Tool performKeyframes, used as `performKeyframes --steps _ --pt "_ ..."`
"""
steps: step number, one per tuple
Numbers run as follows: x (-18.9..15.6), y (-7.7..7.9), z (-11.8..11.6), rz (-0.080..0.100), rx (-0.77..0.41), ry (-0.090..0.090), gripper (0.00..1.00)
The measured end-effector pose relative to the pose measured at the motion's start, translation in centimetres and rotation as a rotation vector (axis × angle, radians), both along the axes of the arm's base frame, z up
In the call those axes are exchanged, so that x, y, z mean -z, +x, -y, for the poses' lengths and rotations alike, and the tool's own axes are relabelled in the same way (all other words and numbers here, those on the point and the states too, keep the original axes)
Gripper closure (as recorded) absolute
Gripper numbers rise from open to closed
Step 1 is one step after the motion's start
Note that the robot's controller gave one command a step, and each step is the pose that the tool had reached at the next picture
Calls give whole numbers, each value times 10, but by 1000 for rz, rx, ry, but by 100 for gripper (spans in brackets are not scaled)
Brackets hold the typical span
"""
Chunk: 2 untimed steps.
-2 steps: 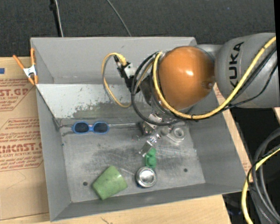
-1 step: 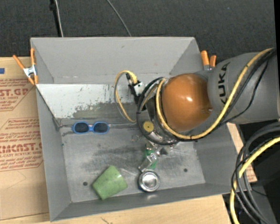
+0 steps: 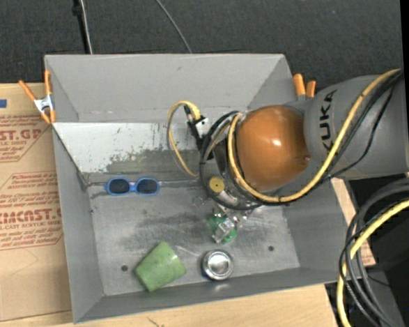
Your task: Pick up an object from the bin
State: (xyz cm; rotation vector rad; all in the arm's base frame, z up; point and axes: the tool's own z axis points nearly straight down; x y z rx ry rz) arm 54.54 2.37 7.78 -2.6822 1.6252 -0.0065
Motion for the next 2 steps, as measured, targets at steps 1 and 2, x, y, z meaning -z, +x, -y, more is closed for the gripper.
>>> performKeyframes --steps 1,2 --pt "0 0 0 0 0 0 100" --pt "0 0 0 0 0 0 100"
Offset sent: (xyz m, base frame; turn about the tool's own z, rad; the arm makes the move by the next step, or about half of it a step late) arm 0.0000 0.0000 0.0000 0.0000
